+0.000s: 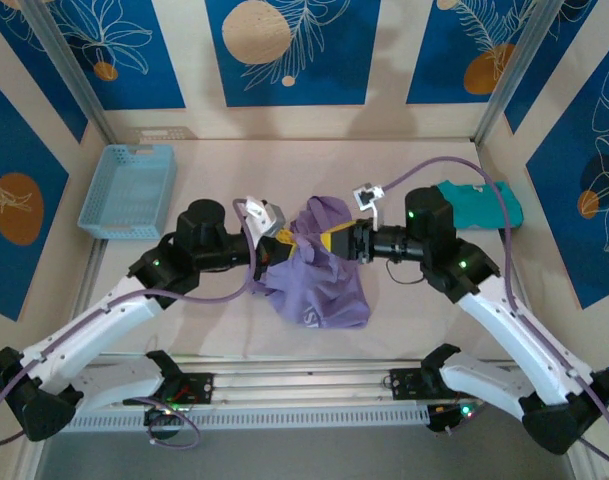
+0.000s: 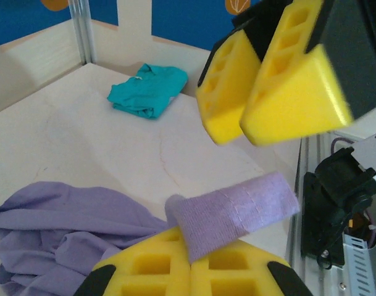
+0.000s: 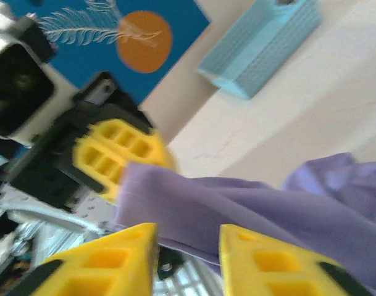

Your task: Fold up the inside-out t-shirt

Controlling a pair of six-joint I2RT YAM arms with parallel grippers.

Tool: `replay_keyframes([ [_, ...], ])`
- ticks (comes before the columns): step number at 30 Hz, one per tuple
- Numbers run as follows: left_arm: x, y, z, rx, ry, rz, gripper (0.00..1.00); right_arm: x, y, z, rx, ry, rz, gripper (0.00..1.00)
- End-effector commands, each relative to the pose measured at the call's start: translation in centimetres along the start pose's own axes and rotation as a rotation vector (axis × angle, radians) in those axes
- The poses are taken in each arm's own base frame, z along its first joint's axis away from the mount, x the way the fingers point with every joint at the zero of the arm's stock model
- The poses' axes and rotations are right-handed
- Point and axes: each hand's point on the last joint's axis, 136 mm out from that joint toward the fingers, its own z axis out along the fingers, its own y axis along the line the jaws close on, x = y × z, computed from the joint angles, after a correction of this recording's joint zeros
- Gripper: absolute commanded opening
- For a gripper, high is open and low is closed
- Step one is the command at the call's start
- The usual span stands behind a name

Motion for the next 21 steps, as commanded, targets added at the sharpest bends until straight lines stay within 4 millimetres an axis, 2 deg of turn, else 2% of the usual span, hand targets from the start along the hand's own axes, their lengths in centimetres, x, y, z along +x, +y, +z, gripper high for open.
replay_keyframes([
  [1,-1.2,-0.9,-0.9,0.039,-0.070,-0.022,0.00,2.4,-4.7,-1.0,0.227,0.002,-0.059,0.41],
  [3,-1.2,-1.2,-0.9,0.059,-0.074,-0.034,0.00,3.9,-6.4,-0.6,0.274,0.019,-0.084,0.45],
  [6,-1.4,-1.3,-0.9,0.070,-0.080,-0.046,0.00,5.3,-7.6,0.3,0.274,0.034,-0.110,0.50],
  [10,-1.5,-1.4,-0.8,0.074,-0.081,-0.052,0.00,6.1,-7.4,1.9,0.202,0.039,-0.156,0.60],
  [13,-1.5,-1.4,-0.7,0.076,-0.082,-0.058,0.00,6.6,-7.8,3.3,0.172,0.060,-0.164,0.62],
  [17,-1.3,-1.2,-0.8,0.066,-0.077,-0.066,0.00,6.0,-6.9,5.0,0.072,0.047,-0.161,0.64],
  [19,-1.2,-1.2,-0.9,0.059,-0.077,-0.064,0.00,5.3,-6.7,5.7,0.048,0.028,-0.158,0.56],
  [21,-1.0,-0.7,-1.1,0.031,-0.080,-0.066,0.00,4.6,-6.1,6.0,-0.004,0.028,-0.144,0.31],
])
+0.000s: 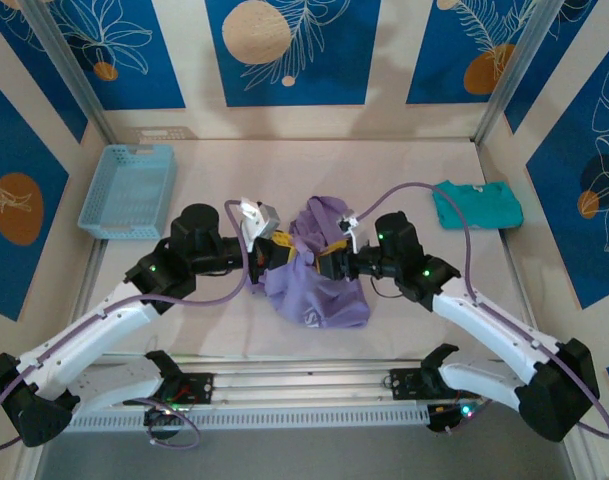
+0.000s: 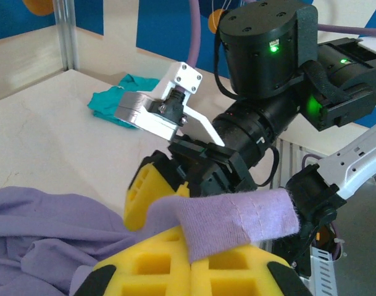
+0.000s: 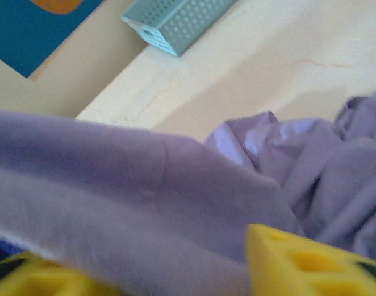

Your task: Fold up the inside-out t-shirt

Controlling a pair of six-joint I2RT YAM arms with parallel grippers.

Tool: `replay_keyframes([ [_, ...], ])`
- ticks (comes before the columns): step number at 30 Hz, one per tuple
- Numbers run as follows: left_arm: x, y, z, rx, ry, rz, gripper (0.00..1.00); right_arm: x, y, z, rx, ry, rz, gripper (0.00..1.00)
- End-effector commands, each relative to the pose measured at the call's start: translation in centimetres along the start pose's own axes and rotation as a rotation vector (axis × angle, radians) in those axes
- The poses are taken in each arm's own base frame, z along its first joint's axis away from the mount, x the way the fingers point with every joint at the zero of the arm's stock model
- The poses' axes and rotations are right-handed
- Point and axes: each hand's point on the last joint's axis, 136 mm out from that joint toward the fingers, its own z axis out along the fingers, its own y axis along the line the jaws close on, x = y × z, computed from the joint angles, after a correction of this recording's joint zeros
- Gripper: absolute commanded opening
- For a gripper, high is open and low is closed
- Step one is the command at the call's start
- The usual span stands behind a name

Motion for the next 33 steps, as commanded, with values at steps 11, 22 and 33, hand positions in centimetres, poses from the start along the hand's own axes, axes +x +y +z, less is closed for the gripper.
replay_keyframes([
  [11,1.6,9.0,-2.4,-0.384,-0.089,-0.155,0.00,-6.0,7.2,-6.5,-0.420,-0.151,0.044,0.00],
  [22,4.7,10.7,-1.1,-0.438,0.082,-0.241,0.30,-7.3,6.9,-6.0,-0.446,-0.158,0.160,0.00],
  [33,3.6,3.8,-2.1,-0.214,0.034,-0.290,0.48,-7.6,4.6,-5.2,-0.341,-0.215,0.255,0.00],
])
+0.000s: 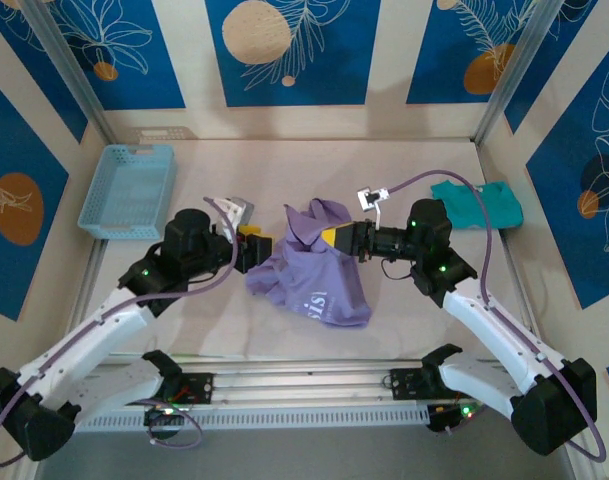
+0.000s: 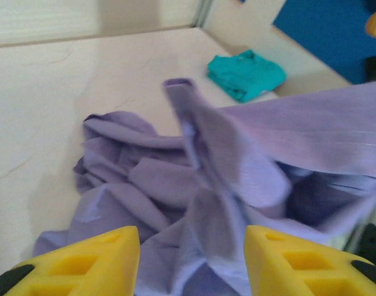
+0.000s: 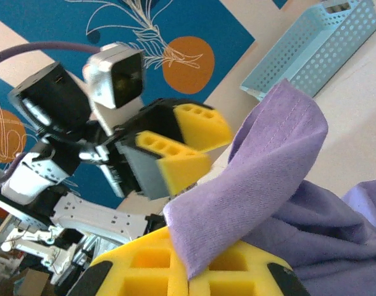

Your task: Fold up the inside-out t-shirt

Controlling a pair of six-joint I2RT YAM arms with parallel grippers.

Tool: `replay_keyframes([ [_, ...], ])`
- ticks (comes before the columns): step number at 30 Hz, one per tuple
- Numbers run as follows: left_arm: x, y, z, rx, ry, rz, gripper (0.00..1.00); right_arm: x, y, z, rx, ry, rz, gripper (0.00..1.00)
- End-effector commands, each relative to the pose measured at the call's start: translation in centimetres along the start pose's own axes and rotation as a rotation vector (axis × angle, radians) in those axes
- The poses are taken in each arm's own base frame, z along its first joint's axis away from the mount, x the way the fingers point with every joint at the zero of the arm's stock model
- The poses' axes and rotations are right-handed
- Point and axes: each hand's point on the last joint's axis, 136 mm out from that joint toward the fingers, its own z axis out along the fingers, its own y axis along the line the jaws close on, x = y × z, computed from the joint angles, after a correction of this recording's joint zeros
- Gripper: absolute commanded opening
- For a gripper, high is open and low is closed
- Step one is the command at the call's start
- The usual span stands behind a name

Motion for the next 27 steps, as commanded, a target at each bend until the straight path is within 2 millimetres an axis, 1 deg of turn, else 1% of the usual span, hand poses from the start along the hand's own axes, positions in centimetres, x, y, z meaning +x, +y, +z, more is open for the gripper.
replay_keyframes([
  [1,0.2,-4.5,-0.4,0.197,0.014,-0.025,0.48,-0.6,-0.2,-0.2,0.017,-0.044,0.008,0.00],
  [3,-0.4,-7.2,-0.1,0.317,0.000,-0.031,0.48,-0.6,-0.2,-0.1,0.018,-0.047,0.011,0.00],
  [5,-1.0,-8.2,0.7,0.358,-0.001,-0.055,0.47,-0.7,-0.1,-0.1,0.018,-0.050,0.010,0.00],
  [8,-1.8,-8.7,1.8,0.388,-0.011,-0.082,0.47,-0.6,-0.3,-0.1,0.027,-0.051,0.016,0.00],
  [12,-2.3,-8.4,3.1,0.378,-0.022,-0.123,0.46,-0.6,-0.2,-0.3,0.029,-0.058,0.014,0.00],
  [18,-2.6,-7.7,4.2,0.346,-0.036,-0.133,0.47,-0.4,-0.2,-0.4,0.029,-0.058,0.011,0.00],
  [23,-3.5,-7.0,4.5,0.323,-0.068,-0.141,0.47,-0.2,-0.2,-0.4,0.027,-0.055,0.007,0.00],
  [27,-4.4,-6.9,4.5,0.330,-0.091,-0.150,0.42,0.0,-0.3,-0.5,0.034,-0.053,0.003,0.00],
])
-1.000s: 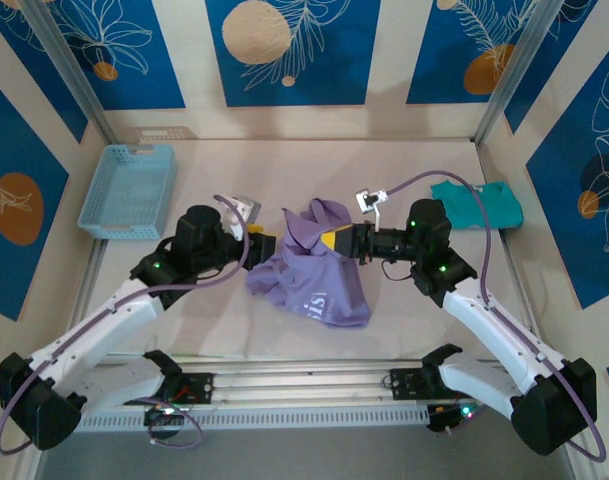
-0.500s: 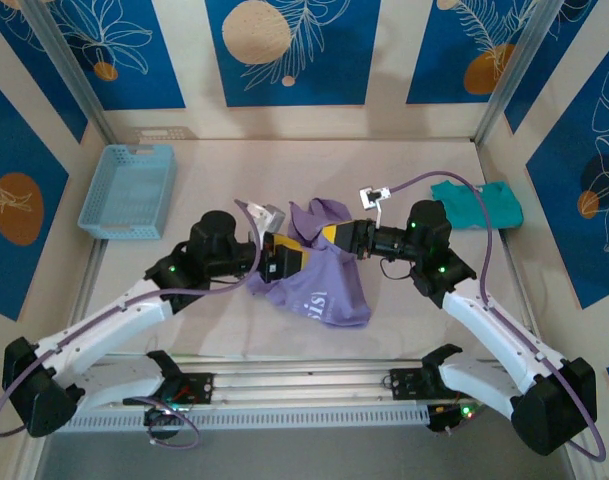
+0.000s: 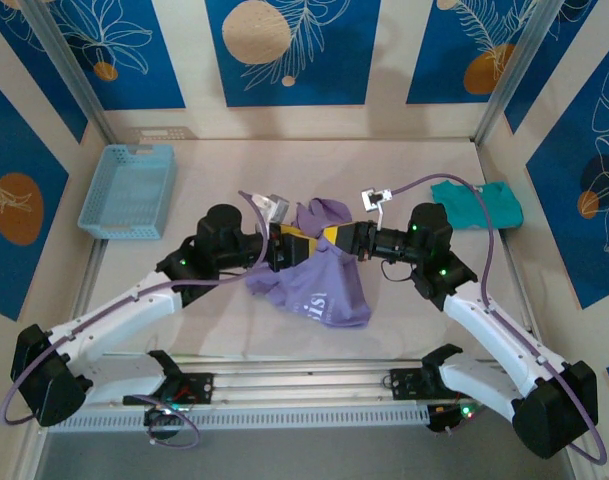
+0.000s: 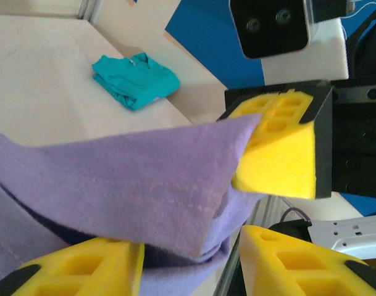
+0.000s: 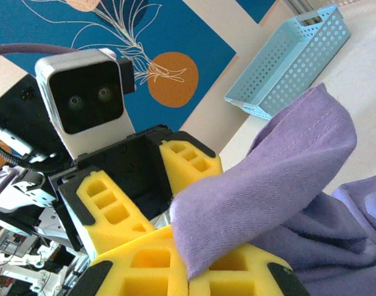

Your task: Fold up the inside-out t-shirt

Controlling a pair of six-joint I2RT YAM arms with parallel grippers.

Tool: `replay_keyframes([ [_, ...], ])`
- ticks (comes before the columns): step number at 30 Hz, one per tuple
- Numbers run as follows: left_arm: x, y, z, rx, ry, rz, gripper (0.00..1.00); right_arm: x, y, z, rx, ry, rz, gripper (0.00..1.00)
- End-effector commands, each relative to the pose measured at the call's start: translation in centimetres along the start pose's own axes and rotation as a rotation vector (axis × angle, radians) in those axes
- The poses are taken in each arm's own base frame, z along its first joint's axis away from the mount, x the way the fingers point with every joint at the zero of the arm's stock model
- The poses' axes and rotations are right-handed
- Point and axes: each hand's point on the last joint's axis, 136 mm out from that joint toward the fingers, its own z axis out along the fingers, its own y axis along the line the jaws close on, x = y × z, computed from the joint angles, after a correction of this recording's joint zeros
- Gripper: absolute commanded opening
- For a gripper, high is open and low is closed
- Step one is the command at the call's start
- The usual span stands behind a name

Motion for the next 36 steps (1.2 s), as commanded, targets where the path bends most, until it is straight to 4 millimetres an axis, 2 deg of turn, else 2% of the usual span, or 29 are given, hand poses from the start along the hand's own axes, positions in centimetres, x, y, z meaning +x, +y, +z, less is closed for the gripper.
replay_keyframes([
  [1,-3.2,-1.2,-0.3,0.033,-0.086,0.020,0.40,0.1,0.6,-0.3,-0.012,-0.008,-0.020,0.00],
  [7,-3.0,-1.4,0.5,0.062,-0.063,0.008,0.25,0.1,0.8,-0.3,-0.016,-0.012,-0.024,0.00],
  [11,-3.1,-1.8,0.2,0.085,-0.059,0.003,0.08,0.2,0.2,-0.6,0.029,-0.012,-0.037,0.00],
  [14,-3.4,-2.5,-0.8,0.105,-0.048,0.002,0.00,0.4,-1.0,-1.4,0.141,-0.014,-0.113,0.12],
  [18,-3.3,-3.5,-1.9,0.121,0.003,-0.018,0.00,0.9,-2.5,-2.5,0.259,0.005,-0.215,0.18],
  [23,-3.2,-4.7,-2.5,0.150,0.056,-0.088,0.00,0.9,-3.8,-2.7,0.365,0.048,-0.243,0.05],
  [26,-3.5,-4.4,-2.4,0.132,0.051,-0.135,0.00,0.7,-4.4,-2.8,0.452,0.066,-0.251,0.04],
  [28,-3.6,-3.5,-2.4,0.072,0.039,-0.157,0.00,0.7,-3.9,-2.7,0.469,0.072,-0.292,0.08],
  [31,-3.8,-2.2,-2.4,-0.012,0.017,-0.174,0.00,1.6,-2.0,-2.2,0.408,0.070,-0.393,0.15],
  [36,-4.0,-2.1,-2.2,-0.034,-0.001,-0.191,0.00,4.2,1.8,-1.1,0.221,0.079,-0.475,0.29],
])
